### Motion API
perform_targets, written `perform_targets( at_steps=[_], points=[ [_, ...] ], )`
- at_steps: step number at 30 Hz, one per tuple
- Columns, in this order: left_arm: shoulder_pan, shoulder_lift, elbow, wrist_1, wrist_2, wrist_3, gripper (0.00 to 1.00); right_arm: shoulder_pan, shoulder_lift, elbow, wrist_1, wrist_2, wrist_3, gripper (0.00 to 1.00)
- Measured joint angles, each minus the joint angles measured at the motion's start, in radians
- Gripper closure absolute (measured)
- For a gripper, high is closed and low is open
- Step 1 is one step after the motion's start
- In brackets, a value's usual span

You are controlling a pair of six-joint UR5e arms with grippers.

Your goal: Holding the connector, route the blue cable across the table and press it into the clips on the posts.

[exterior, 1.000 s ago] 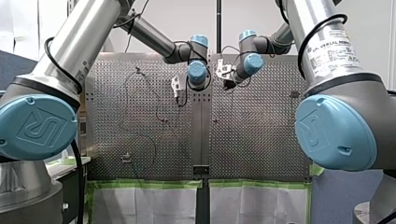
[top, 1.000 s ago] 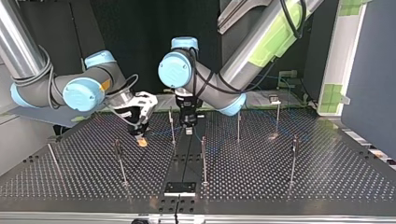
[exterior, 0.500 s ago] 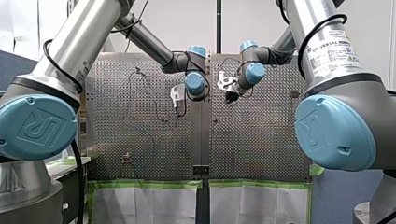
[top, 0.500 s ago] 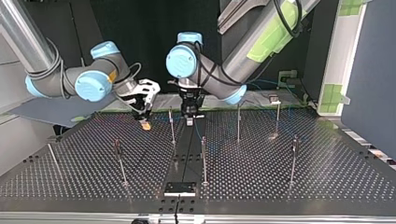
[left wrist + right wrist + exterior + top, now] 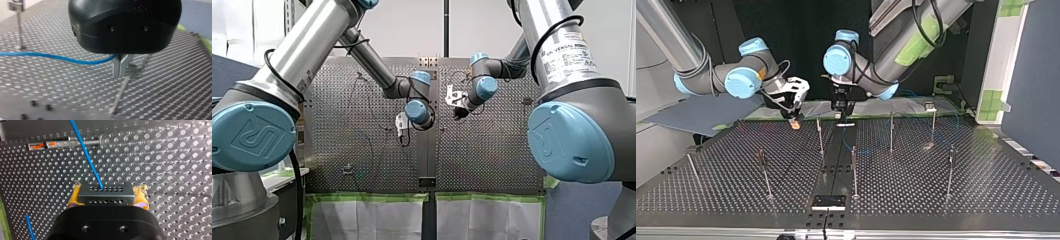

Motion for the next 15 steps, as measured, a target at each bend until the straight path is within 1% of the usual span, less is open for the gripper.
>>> perform_targets(
  at_steps=[2,6,10,12,15],
  points=[
    [0.001,-0.011,-0.019,0.018,0.014,-0.003,1.0,0.0,0.001,0.003,-0.004,0.0,0.002,1.0],
    [0.003,-0.017,-0.051,0.05,0.024,-0.006,1.0,-0.003,0.001,0.017,-0.02,0.001,0.004,1.0],
    [0.006,-0.018,-0.084,0.084,0.032,-0.009,1.0,-0.007,0.001,0.033,-0.053,0.001,0.015,1.0],
    [0.007,-0.019,-0.091,0.096,0.039,-0.011,1.0,-0.008,0.001,0.036,-0.067,0.002,0.019,1.0],
    [0.008,-0.021,-0.084,0.103,0.054,-0.014,1.0,-0.01,0.003,0.038,-0.082,0.002,0.023,1.0]
  ],
)
